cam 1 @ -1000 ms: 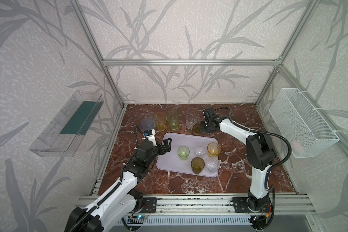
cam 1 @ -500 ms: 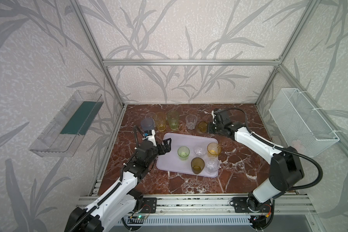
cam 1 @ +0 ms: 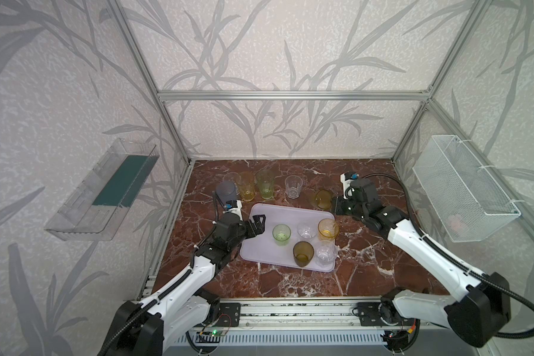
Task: Place the glasses into the tray
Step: Place the glass on the tray.
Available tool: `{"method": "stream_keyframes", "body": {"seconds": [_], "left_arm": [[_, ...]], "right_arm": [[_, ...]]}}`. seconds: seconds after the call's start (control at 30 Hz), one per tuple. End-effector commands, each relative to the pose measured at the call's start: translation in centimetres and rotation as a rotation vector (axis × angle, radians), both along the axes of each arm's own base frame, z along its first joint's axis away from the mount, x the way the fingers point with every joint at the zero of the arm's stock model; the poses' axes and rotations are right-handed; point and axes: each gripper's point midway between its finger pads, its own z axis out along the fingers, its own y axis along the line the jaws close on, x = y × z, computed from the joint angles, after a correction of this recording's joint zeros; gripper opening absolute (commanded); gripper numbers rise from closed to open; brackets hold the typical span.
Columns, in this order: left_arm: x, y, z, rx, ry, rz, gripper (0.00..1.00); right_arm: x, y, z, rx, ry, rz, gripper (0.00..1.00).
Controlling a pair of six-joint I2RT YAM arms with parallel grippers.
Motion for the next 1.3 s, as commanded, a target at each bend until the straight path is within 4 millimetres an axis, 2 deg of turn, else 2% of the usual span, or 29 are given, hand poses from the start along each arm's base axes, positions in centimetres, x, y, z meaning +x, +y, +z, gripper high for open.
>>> {"method": "stream_keyframes", "body": {"seconds": [0.0,0.27,0.63,1.0,1.27], "left_arm": [[-0.1,-1.1,1.4,-0.050,0.021,-0.031,0.99],[-0.2,-1.5,2.6,-0.007,0.040,-0.047,0.99],[-0.3,-0.7,3.2,0.025,0.049,-0.011,0.99],[-1.1,-1.2,4.4,0.034,0.105,-0.054,0.99],[-2.3,-0.5,5.2,0.068,0.121,-0.063,0.99]], "right_arm": [[-1.2,-0.7,-0.2,-0.013,-0.007,0.012,0.00],[-3.9,-0.9,-0.9,0.025,0.009,0.054,0.00],[-7.8,0.8,-0.2,0.021,-0.006,0.166,0.00],[-10.5,4.4,0.2,-0.041,-0.006,0.342,0.00],[-11.8,6.4,0.9,-0.082,-0.006,0.435,0.00]]}}
